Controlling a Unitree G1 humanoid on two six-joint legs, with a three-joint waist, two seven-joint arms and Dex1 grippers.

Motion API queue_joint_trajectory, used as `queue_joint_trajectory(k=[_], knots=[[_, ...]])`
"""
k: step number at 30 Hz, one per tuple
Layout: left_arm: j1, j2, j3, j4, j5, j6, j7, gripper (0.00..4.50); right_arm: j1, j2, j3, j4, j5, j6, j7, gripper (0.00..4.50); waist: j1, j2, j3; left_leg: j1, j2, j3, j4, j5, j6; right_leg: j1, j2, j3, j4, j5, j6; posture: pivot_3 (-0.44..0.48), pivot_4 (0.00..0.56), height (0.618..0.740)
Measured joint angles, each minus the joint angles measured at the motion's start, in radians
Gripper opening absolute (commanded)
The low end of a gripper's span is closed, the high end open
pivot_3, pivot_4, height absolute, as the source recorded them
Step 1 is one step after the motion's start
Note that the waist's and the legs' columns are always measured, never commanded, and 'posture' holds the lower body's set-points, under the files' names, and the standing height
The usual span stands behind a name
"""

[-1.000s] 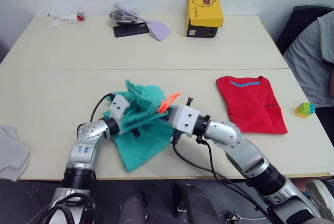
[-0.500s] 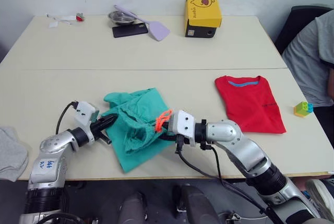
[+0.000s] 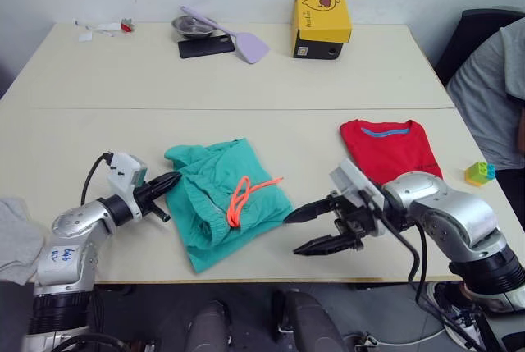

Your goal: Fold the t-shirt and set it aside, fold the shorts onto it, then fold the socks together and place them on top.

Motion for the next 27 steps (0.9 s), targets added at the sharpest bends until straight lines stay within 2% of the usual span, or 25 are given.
queue_joint_trajectory(k=[1, 4, 7, 10, 16, 18, 21, 24, 27], knots=[[-0.001, 0.000, 0.004, -0.009, -0.019, -0.006, -0.021, 0.00, -0.018, 0.019, -0.013, 0.051, -0.001, 0.009, -0.021, 3.49, -0.001, 0.001, 0.000, 0.000, 0.000, 0.000, 0.000, 0.000, 0.000, 0.000, 0.000, 0.000, 0.000, 0.000, 0.000, 0.000, 0.150, 0.740], [-0.007, -0.002, 0.003, -0.063, -0.078, -0.011, -0.068, 0.00, -0.064, 0.071, -0.051, 0.163, -0.037, -0.017, -0.071, 4.42, 0.001, 0.001, 0.001, -0.001, 0.000, 0.000, 0.000, 0.000, 0.000, 0.000, 0.000, 0.000, 0.000, 0.000, 0.000, 0.000, 0.150, 0.740], [-0.049, -0.008, -0.011, -0.112, -0.130, 0.004, -0.097, 0.00, -0.078, 0.148, -0.066, 0.217, -0.085, -0.088, -0.113, 4.47, 0.002, 0.001, 0.001, -0.001, 0.000, 0.000, 0.000, 0.000, -0.001, 0.000, 0.001, 0.000, 0.000, 0.000, 0.000, 0.000, 0.150, 0.740], [-0.099, -0.037, -0.062, -0.145, -0.157, 0.027, -0.106, 0.00, -0.081, 0.247, -0.060, 0.243, -0.125, -0.163, -0.148, 3.80, 0.002, 0.003, 0.002, -0.002, 0.000, 0.001, 0.001, 0.001, -0.002, 0.000, 0.001, 0.000, 0.000, 0.001, 0.001, 0.000, 0.150, 0.740], [-0.140, -0.064, -0.205, -0.132, -0.095, 0.035, -0.105, 0.00, -0.068, 0.396, 0.069, 0.324, -0.365, -0.467, -0.204, 1.82, -0.006, 0.003, 0.002, -0.002, 0.000, 0.001, 0.001, 0.002, -0.004, -0.001, 0.003, 0.001, 0.000, 0.001, 0.001, 0.000, 0.150, 0.740], [-0.153, -0.043, -0.201, -0.108, -0.075, 0.035, -0.094, 0.00, -0.054, 0.410, 0.095, 0.335, -0.415, -0.534, -0.212, 1.09, -0.006, 0.004, 0.002, -0.002, 0.000, 0.001, 0.002, 0.002, -0.005, -0.001, 0.003, 0.001, 0.001, 0.001, 0.001, 0.000, 0.150, 0.740], [-0.153, -0.008, -0.135, -0.083, -0.084, 0.036, -0.092, 0.00, -0.025, 0.424, 0.116, 0.367, -0.504, -0.646, -0.245, 0.05, -0.011, 0.004, 0.002, -0.001, 0.000, 0.001, 0.002, 0.002, -0.005, -0.001, 0.003, 0.001, 0.001, 0.001, 0.001, 0.000, 0.150, 0.740], [-0.136, 0.020, -0.101, -0.091, -0.135, 0.044, -0.158, 0.00, -0.009, 0.435, 0.142, 0.421, -0.591, -0.724, -0.298, 0.05, -0.016, 0.004, 0.002, -0.001, 0.000, 0.002, 0.002, 0.003, -0.008, 0.000, 0.002, 0.001, 0.001, 0.001, 0.001, 0.000, 0.150, 0.740], [-0.124, -0.042, -0.156, -0.129, -0.165, 0.060, -0.176, 0.00, -0.008, 0.444, 0.149, 0.468, -0.646, -0.780, -0.340, 0.05, -0.014, 0.004, 0.002, -0.001, -0.001, 0.002, 0.003, 0.003, -0.007, 0.000, 0.001, 0.001, 0.001, 0.001, 0.001, 0.000, 0.150, 0.740]])
